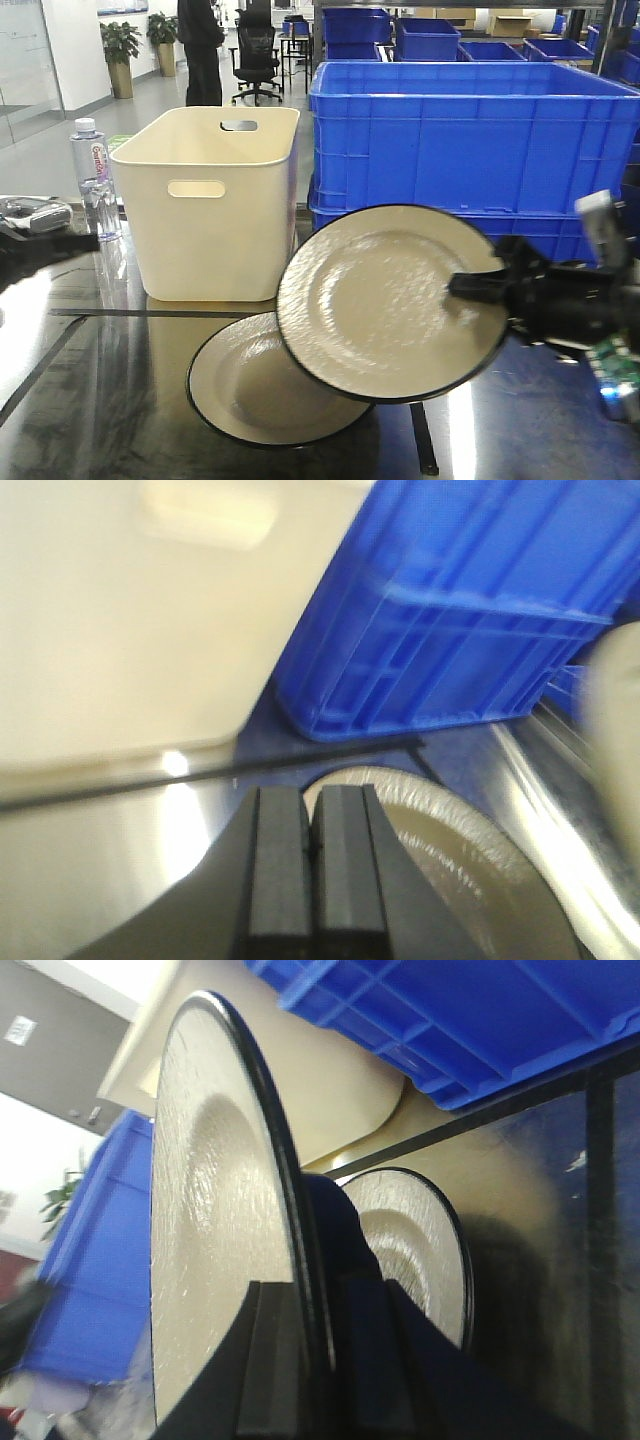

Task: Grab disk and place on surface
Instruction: 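Move the right gripper's plate over the placed plate and lower it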

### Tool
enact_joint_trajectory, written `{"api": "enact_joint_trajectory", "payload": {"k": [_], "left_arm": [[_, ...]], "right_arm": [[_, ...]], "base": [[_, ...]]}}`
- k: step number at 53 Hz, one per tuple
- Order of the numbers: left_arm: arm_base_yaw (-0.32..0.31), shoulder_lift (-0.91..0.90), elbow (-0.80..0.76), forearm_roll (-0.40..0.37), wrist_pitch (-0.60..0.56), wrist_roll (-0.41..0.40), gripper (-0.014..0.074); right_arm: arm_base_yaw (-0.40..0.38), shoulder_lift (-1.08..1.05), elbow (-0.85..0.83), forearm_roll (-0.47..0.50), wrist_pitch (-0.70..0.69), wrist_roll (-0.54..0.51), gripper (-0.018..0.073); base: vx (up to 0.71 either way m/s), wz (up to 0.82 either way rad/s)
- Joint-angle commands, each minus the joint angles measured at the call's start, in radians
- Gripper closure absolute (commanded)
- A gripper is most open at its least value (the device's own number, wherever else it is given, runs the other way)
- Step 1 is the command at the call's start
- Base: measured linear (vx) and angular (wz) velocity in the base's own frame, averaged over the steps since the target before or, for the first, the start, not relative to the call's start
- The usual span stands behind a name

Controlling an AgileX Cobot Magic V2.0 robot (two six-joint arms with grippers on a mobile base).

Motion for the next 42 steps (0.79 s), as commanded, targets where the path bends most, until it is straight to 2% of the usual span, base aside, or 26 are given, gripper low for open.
{"api": "enact_joint_trajectory", "payload": {"k": [1,8,14,18,26,32,42], "left_arm": [[0.008,-0.119,-0.034,0.016,0.028,-0.029,0.0605],[0.008,-0.199,-0.034,0.147,0.016,-0.122,0.0601],[0.008,-0.233,-0.034,0.23,0.011,-0.177,0.0598],[0.008,-0.244,-0.034,0.256,0.013,-0.191,0.0598],[0.008,-0.25,-0.034,0.257,0.016,-0.191,0.0598],[0.008,-0.25,-0.034,0.257,0.017,-0.191,0.0598],[0.008,-0.25,-0.034,0.257,0.013,-0.191,0.0598]], "right_arm": [[0.087,0.015,-0.045,0.173,-0.087,-0.073,0.0568],[0.181,0.147,-0.127,0.266,-0.115,-0.139,0.0568],[0.23,0.251,-0.216,0.267,-0.116,-0.14,0.0568],[0.244,0.303,-0.253,0.267,-0.115,-0.139,0.0565],[0.251,0.336,-0.272,0.262,-0.128,-0.141,0.0525],[0.251,0.336,-0.272,0.231,-0.141,-0.17,0.0435],[0.25,0.336,-0.272,0.215,-0.138,-0.203,0.0179]], "base": [[0.0,0.0],[0.0,0.0],[0.0,0.0],[0.0,0.0],[0.0,0.0],[0.0,0.0],[0.0,0.0]]}}
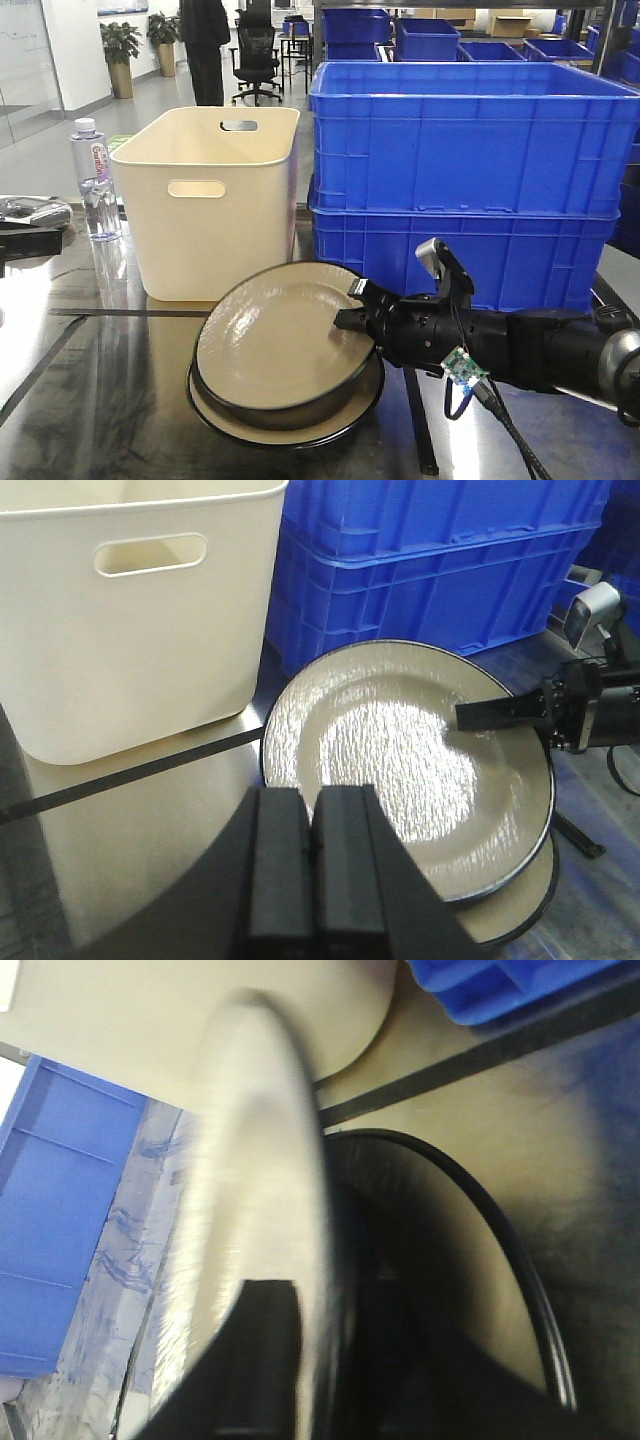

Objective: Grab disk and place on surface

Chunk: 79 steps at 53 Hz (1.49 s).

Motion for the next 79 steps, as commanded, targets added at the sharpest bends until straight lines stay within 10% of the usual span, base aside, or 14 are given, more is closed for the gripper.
{"api": "enact_joint_trajectory", "payload": {"k": [1,11,34,39,49,58,70,79], "left_arm": [[0.003,-0.033,-0.034,-0.066,-0.022,-0.008,0.0598],[0.003,-0.033,-0.034,-0.064,-0.022,-0.008,0.0598],[0.003,-0.032,-0.034,0.07,0.018,-0.082,0.0598],[0.003,-0.03,-0.034,0.238,0.023,-0.233,0.0598],[0.003,0.001,-0.034,0.805,0.034,-0.743,0.0598],[0.003,-0.015,-0.033,1.114,-0.05,-0.916,0.0598],[-0.031,-0.155,0.016,1.065,-0.332,-0.862,0.0598],[-0.088,-0.364,0.219,0.868,-0.58,-0.726,0.0598]], "right_arm": [[-0.003,-0.061,-0.038,0.043,0.041,-0.056,0.0151],[-0.006,-0.076,-0.038,-0.005,0.025,-0.316,-0.0009],[-0.006,-0.243,-0.038,-0.016,-0.468,-0.684,-0.0011],[-0.006,-0.305,-0.038,-0.018,-0.512,-0.686,0.0026],[-0.003,-0.457,-0.016,-0.042,-0.522,-0.686,0.0279],[-0.003,-0.623,0.104,-0.042,-0.553,-0.729,0.0575],[-0.003,-0.85,0.347,-0.042,-0.564,-0.786,0.0573],[-0.003,-0.979,0.495,-0.042,-0.552,-0.785,0.0571]], "base": [[0.0,0.0],[0.0,0.0],[0.0,0.0],[0.0,0.0],[0.0,0.0],[0.0,0.0],[0.0,0.0],[0.0,0.0]]}}
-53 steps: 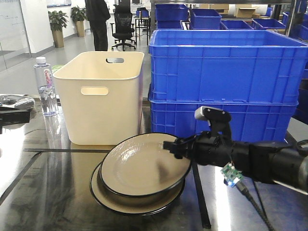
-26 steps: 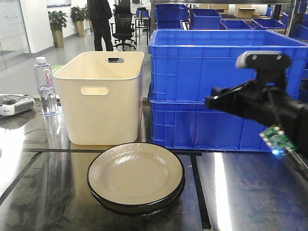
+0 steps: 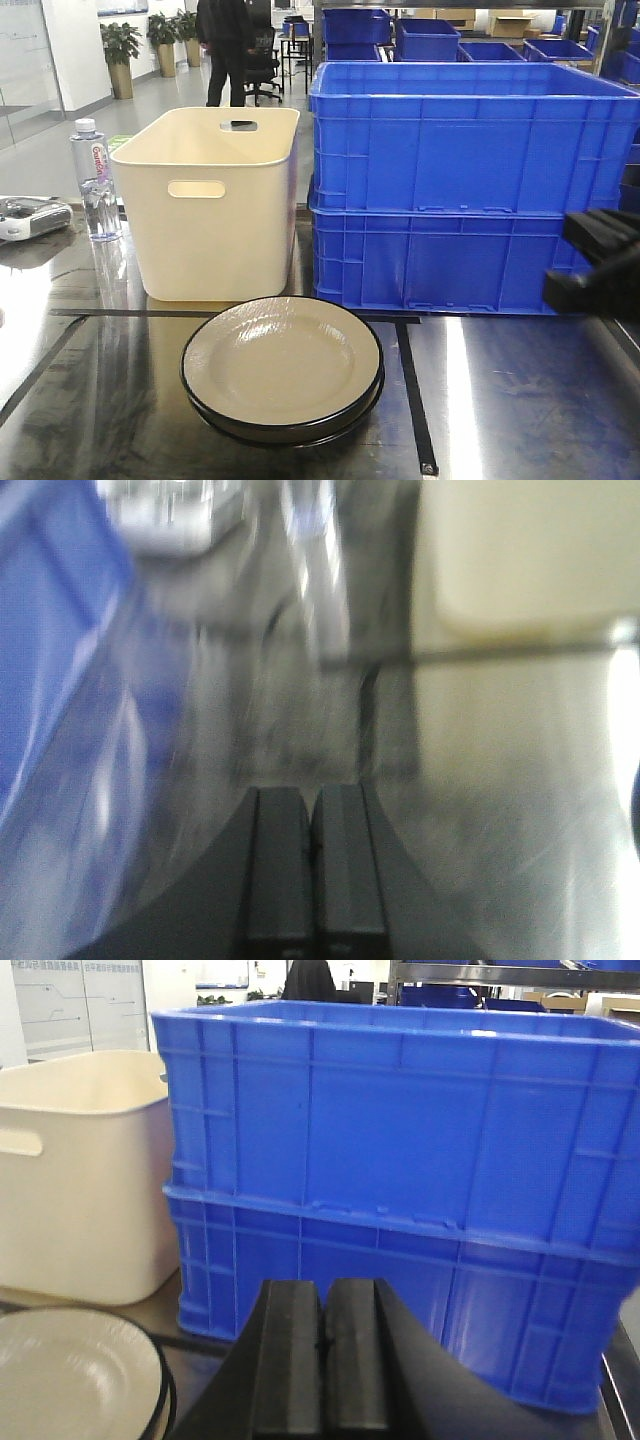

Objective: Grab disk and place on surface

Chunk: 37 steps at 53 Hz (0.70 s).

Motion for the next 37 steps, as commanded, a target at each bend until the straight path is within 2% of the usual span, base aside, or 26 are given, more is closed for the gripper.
{"api": "enact_joint_trajectory", "payload": {"k": [1,6,12,15,19,37], "left_arm": [[-0.035,-0.135,0.089,-0.144,-0.204,0.09,0.0598],[-0.062,-0.256,0.227,-0.294,-0.239,0.209,0.0598],[-0.078,-0.395,0.372,-0.442,-0.23,0.375,0.0598],[-0.081,-0.45,0.438,-0.504,-0.23,0.43,0.0598],[-0.081,-0.509,0.494,-0.537,-0.23,0.466,0.0598],[-0.081,-0.583,0.556,-0.531,-0.135,0.463,0.0598]], "right_arm": [[-0.002,-0.067,0.034,-0.011,0.019,-0.01,0.0572],[-0.002,-0.108,0.083,-0.011,0.019,-0.01,0.0572],[-0.002,-0.126,0.104,-0.011,0.014,-0.01,0.0572],[-0.002,-0.126,0.104,-0.01,0.005,-0.008,0.0572],[-0.002,-0.126,0.104,0.001,0.008,-0.002,0.0572],[-0.002,-0.126,0.104,0.022,0.015,-0.002,0.0572]], "base": [[0.0,0.0],[0.0,0.0],[0.0,0.0],[0.0,0.0],[0.0,0.0],[0.0,0.0]]}}
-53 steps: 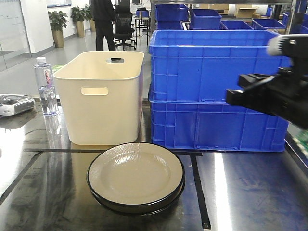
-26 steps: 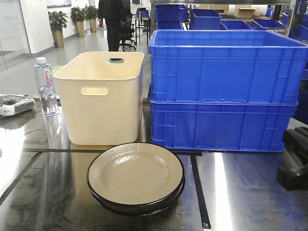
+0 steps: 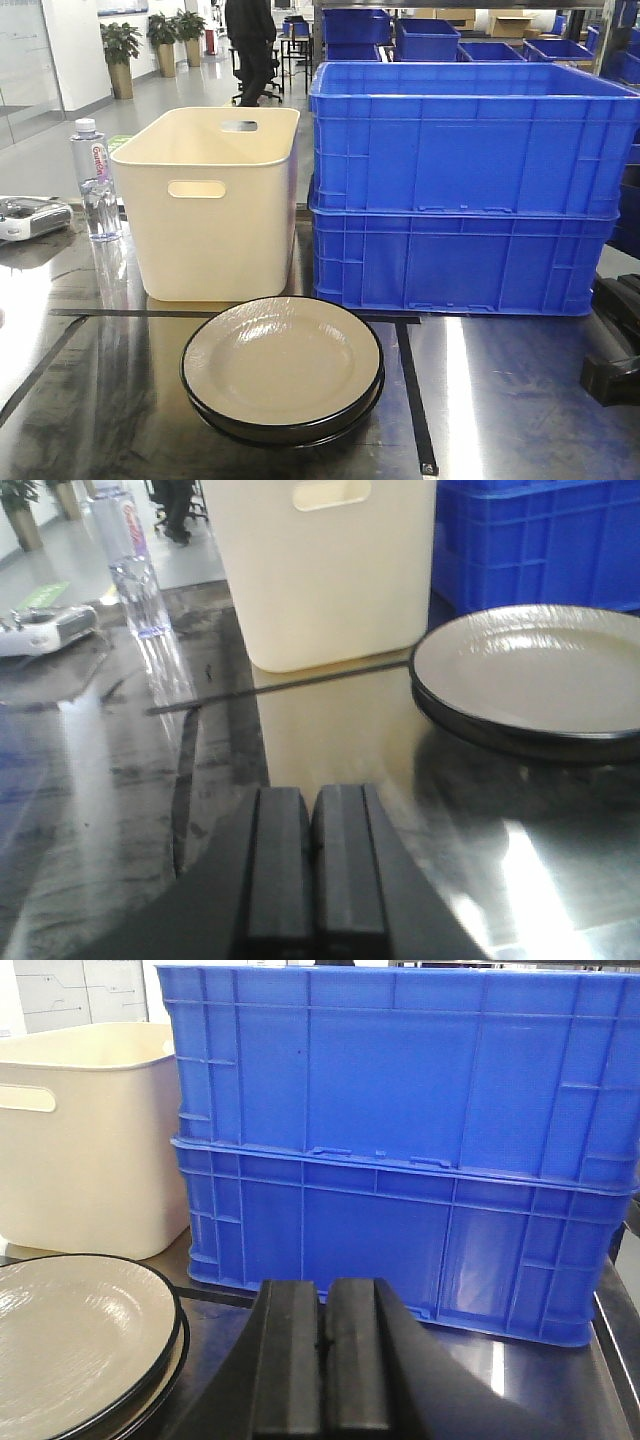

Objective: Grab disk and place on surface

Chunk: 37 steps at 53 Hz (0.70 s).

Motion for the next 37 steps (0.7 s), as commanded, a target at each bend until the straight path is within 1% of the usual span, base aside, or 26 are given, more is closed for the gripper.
{"api": "enact_joint_trajectory", "payload": {"k": [1,19,25,27,29,30,31,33,34,35,36,37], "left_arm": [[-0.006,0.003,-0.025,-0.031,-0.028,0.002,0.0598],[-0.006,0.003,-0.025,-0.031,-0.021,0.002,0.0598],[-0.006,0.005,-0.025,-0.026,-0.075,0.001,0.0598],[-0.006,0.005,-0.025,0.006,-0.093,-0.017,0.0598],[-0.006,0.005,-0.024,0.062,-0.1,-0.054,0.0598],[-0.006,0.005,-0.023,0.085,-0.101,-0.088,0.0598],[-0.006,0.004,-0.017,0.126,-0.106,-0.116,0.0598],[-0.006,0.003,-0.001,0.212,-0.119,-0.221,0.0598],[-0.006,0.003,0.007,0.242,-0.126,-0.263,0.0598],[-0.006,0.0,0.026,0.286,-0.142,-0.353,0.0598],[-0.006,-0.003,0.038,0.315,-0.15,-0.401,0.0598],[-0.006,-0.009,0.058,0.359,-0.164,-0.471,0.0598]], "right_arm": [[-0.002,-0.011,-0.031,-0.004,0.014,0.0,0.0572],[-0.002,-0.011,-0.031,-0.004,0.014,0.0,0.0572],[-0.002,-0.011,-0.031,-0.004,0.014,0.0,0.0572],[-0.002,-0.011,-0.031,-0.004,0.014,0.0,0.0572],[-0.002,-0.011,-0.031,-0.004,0.014,0.0,0.0572],[-0.002,-0.011,-0.031,-0.004,0.014,0.0,0.0572],[-0.002,-0.011,-0.031,-0.004,0.014,0.0,0.0572],[-0.002,-0.011,-0.031,-0.004,0.014,0.0,0.0572],[-0.002,-0.011,-0.031,-0.004,0.014,0.0,0.0572],[-0.002,-0.011,-0.031,-0.004,0.014,0.0,0.0572],[-0.002,-0.011,-0.031,-0.004,0.014,0.0,0.0572],[-0.002,-0.011,-0.031,-0.004,0.014,0.0,0.0572]], "base": [[0.0,0.0],[0.0,0.0],[0.0,0.0],[0.0,0.0],[0.0,0.0],[0.0,0.0],[0.0,0.0],[0.0,0.0],[0.0,0.0],[0.0,0.0],[0.0,0.0],[0.0,0.0]]}}
